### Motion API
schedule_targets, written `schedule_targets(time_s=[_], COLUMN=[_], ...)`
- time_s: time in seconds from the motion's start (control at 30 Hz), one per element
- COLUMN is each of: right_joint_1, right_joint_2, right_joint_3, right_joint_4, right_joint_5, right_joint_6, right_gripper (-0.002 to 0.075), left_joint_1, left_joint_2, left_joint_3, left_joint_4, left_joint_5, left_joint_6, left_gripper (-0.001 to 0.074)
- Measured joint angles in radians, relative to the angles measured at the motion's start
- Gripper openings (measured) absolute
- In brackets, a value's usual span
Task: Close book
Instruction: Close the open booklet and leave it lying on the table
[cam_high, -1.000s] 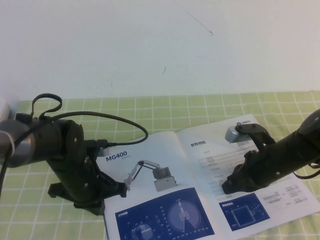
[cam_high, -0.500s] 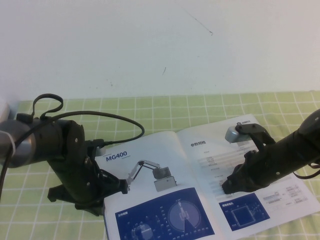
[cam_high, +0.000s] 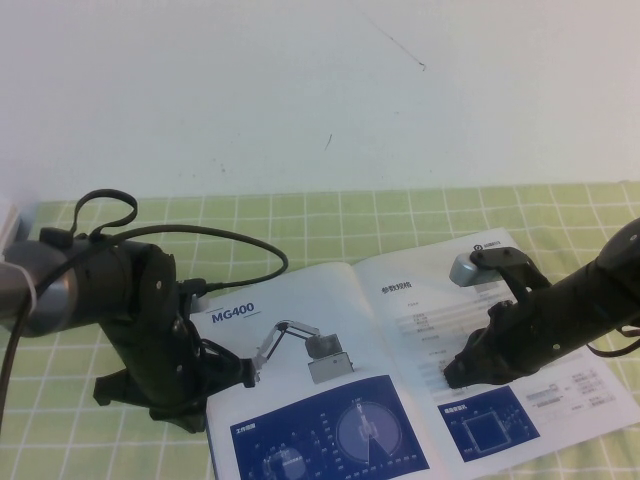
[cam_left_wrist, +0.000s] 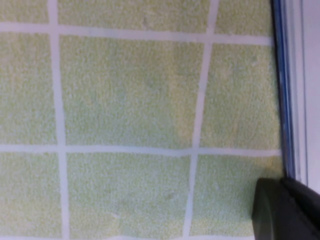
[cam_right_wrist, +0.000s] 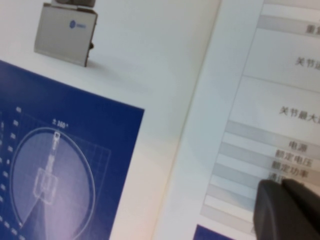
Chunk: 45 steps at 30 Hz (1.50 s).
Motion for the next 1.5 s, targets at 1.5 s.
schedule_targets(time_s=[1.5], right_joint_1=[-0.100], right_joint_2=[-0.412], right_joint_3=[-0.189], right_joint_4=[-0.278], right_joint_5=[0.186], right_joint_6=[0.122], right_gripper=[-0.0002], left_joint_1=[0.004], left_joint_2=[-0.008], left_joint_3=[0.017], left_joint_4=[-1.271], left_joint_5=[-0.126], left_joint_6=[1.339], left_gripper=[-0.0004])
